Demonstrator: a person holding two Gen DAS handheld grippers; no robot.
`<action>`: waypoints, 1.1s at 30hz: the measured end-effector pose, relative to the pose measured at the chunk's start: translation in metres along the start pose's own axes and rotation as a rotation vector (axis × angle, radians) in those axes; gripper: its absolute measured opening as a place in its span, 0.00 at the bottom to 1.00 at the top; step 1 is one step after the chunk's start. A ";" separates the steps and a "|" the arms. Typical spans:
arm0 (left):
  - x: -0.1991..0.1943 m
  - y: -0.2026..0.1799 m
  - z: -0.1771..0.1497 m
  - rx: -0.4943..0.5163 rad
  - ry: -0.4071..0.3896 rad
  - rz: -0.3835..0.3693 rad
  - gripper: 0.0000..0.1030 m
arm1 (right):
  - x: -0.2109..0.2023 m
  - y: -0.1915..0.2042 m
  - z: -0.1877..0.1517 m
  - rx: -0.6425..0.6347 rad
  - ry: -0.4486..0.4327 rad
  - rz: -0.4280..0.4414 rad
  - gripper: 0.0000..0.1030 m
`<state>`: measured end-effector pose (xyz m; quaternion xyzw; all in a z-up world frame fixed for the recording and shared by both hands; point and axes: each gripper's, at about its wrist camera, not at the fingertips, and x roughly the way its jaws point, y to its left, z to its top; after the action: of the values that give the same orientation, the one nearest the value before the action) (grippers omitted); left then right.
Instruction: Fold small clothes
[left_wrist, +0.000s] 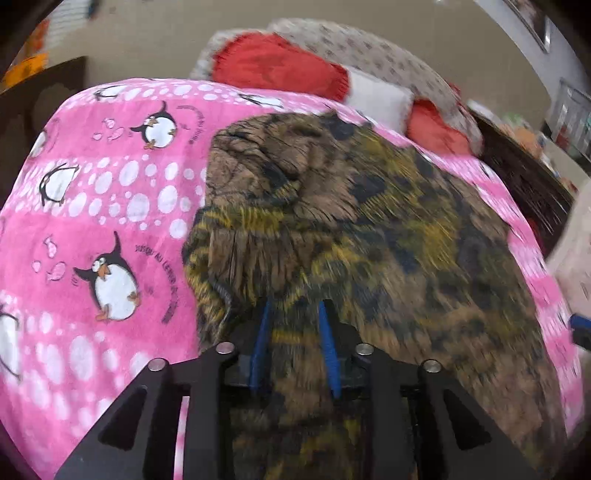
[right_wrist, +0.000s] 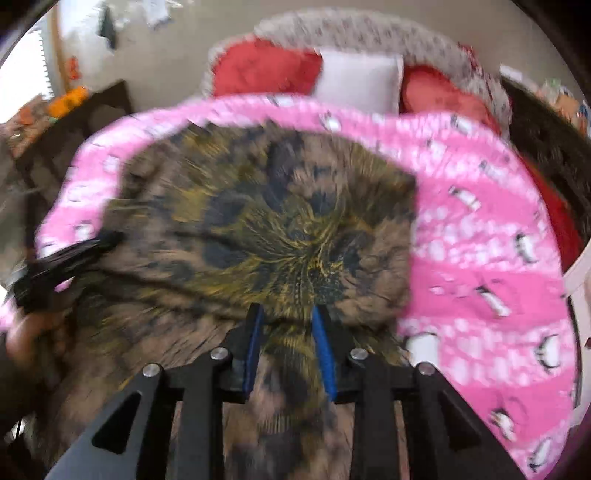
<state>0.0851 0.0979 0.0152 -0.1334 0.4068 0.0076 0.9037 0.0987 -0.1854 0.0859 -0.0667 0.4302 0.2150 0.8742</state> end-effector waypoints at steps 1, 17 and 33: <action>-0.013 0.003 -0.001 0.008 0.023 -0.018 0.09 | -0.022 -0.002 -0.009 -0.018 -0.017 0.026 0.39; -0.181 0.041 -0.169 0.036 0.276 -0.172 0.24 | -0.100 -0.080 -0.175 0.094 -0.036 0.062 0.67; -0.196 0.034 -0.199 -0.014 0.324 -0.406 0.13 | -0.108 -0.095 -0.229 0.185 0.015 0.239 0.67</action>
<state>-0.1956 0.1002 0.0258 -0.2179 0.5111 -0.1925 0.8088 -0.0839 -0.3745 0.0214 0.0643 0.4597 0.2765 0.8415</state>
